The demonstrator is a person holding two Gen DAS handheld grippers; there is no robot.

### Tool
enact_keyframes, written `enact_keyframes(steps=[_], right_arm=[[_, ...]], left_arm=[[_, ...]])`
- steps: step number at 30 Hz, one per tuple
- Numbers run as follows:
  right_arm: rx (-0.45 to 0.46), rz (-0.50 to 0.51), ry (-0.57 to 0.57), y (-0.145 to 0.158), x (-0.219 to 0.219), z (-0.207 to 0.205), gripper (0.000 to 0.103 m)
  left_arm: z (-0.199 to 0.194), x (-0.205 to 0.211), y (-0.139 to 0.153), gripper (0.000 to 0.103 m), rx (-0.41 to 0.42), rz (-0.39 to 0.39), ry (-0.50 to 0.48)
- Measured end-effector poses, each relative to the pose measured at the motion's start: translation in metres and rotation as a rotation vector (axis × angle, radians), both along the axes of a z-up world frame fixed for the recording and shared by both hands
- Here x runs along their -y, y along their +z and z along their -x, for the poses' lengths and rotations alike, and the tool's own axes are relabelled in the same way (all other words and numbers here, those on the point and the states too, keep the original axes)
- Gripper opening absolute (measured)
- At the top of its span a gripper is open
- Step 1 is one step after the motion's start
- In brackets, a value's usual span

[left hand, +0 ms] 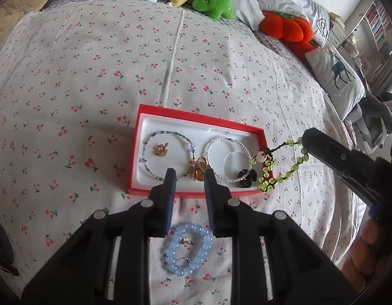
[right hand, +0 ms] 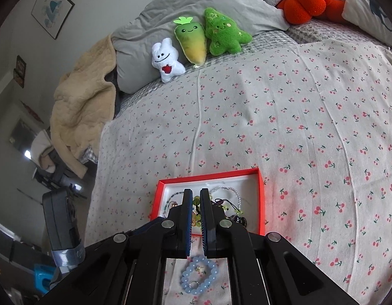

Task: Organize jewelry
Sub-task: 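Carry the pendant and green bracelet into the red box and open both tools, then close the left tool on the light-blue bead bracelet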

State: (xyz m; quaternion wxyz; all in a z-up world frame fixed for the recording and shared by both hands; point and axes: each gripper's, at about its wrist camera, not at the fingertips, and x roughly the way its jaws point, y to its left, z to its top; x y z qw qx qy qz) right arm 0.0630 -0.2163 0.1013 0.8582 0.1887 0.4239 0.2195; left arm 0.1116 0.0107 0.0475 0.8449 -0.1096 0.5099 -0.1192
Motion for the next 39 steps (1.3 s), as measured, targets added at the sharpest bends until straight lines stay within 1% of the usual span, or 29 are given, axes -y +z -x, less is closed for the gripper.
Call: enact_keyframes(steps=[6,9,13,17,20,24,26,27,28,29,30,31,32,33,35,36,37,39], right_arm=[[0.017,-0.061,0.1,0.008,-0.041,-0.002,0.006],[0.001,-0.08,0.136,0.0,-0.057,-0.007,0.006],[-0.063,-0.012,0.124,-0.03,-0.062,-0.017,0.006],[-0.103,0.052,0.071,-0.052,-0.047,-0.023,0.006],[-0.113,0.072,0.039,-0.058,-0.032,-0.026,0.006],[-0.099,0.139,0.003,-0.062,-0.023,-0.027,0.007],[-0.1,0.146,-0.017,-0.062,-0.019,-0.028,0.007],[-0.101,0.144,-0.027,-0.062,-0.016,-0.028,0.01],[-0.103,0.14,-0.032,-0.061,-0.014,-0.027,0.014],[-0.105,0.138,-0.033,-0.06,-0.011,-0.025,0.015],[-0.105,0.137,-0.033,-0.059,-0.009,-0.023,0.015],[-0.102,0.136,-0.031,-0.056,-0.007,-0.02,0.016],[-0.099,0.139,-0.028,-0.054,-0.007,-0.018,0.017],[-0.094,0.144,-0.026,-0.052,-0.005,-0.014,0.021],[-0.079,0.16,-0.018,-0.046,-0.003,-0.006,0.033],[-0.069,0.165,-0.013,-0.043,-0.002,-0.001,0.053],[-0.054,0.166,-0.008,-0.04,-0.001,0.005,0.068],[-0.033,0.181,0.008,-0.035,0.0,0.015,0.069]], left_arm=[[0.002,-0.031,0.001,0.024,-0.017,-0.018,0.073],[0.002,-0.04,0.0,0.024,-0.02,-0.041,0.104],[0.004,-0.044,-0.002,0.024,-0.028,-0.046,0.109],[0.005,-0.041,-0.002,0.024,-0.028,-0.047,0.094],[0.006,-0.037,-0.002,0.024,-0.026,-0.051,0.084],[0.006,-0.03,-0.006,0.024,-0.035,-0.065,0.064],[0.007,-0.027,-0.007,0.024,-0.04,-0.068,0.058],[0.007,-0.026,-0.007,0.025,-0.042,-0.069,0.054],[0.007,-0.025,-0.007,0.025,-0.042,-0.068,0.05],[0.008,-0.024,-0.006,0.029,-0.04,-0.066,0.045],[0.01,-0.023,-0.006,0.037,-0.038,-0.065,0.041],[0.011,-0.023,-0.005,0.042,-0.034,-0.066,0.038],[0.012,-0.022,-0.003,0.05,-0.03,-0.067,0.035],[0.014,-0.021,-0.002,0.055,-0.025,-0.07,0.03],[0.018,-0.02,-0.001,0.06,-0.017,-0.081,0.019],[0.02,-0.019,0.0,0.063,-0.015,-0.088,0.015],[0.022,-0.019,-0.001,0.065,-0.015,-0.095,0.011],[0.026,-0.018,-0.002,0.071,-0.019,-0.108,0.001]])
